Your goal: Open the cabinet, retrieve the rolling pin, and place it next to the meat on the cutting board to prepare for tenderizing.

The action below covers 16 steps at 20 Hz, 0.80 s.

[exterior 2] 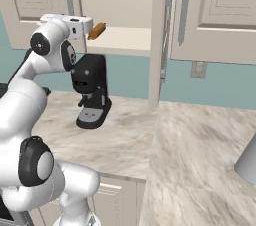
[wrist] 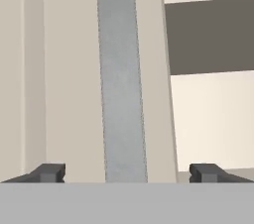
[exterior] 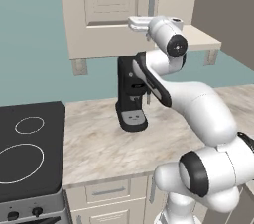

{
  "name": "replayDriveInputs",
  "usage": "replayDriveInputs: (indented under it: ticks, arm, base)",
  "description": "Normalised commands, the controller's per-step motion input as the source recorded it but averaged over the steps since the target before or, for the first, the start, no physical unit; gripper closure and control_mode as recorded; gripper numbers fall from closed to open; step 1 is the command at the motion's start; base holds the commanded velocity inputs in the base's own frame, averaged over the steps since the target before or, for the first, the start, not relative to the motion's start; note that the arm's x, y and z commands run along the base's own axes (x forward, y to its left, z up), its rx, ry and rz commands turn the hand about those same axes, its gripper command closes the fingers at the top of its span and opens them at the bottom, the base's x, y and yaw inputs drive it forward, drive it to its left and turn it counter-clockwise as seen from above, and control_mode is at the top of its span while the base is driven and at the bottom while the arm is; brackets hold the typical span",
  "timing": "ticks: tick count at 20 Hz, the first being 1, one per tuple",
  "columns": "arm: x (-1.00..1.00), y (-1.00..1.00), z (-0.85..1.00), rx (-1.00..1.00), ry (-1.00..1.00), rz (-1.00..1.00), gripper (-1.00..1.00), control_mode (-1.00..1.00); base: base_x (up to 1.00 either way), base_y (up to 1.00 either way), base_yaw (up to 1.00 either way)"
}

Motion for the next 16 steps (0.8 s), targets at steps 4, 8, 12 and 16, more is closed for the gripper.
replayDriveInputs:
  ticks: [4, 8, 12, 16]
  arm:
    - [0.58, 0.03, -0.04, 0.0, 0.01, 0.0, -1.0, -1.0]
    - [0.62, 0.05, -0.1, -0.01, 0.02, 0.01, -1.0, -1.0]
    - [0.47, 0.06, -0.07, -0.01, 0.06, 0.0, 1.0, -1.0]
    - [0.05, 0.02, -0.01, 0.0, 0.04, 0.0, 1.0, -1.0]
  base:
    - [0.0, 0.0, 0.0]
    - [0.0, 0.0, 0.0]
    - [0.0, 0.0, 0.0]
    - [0.0, 0.0, 0.0]
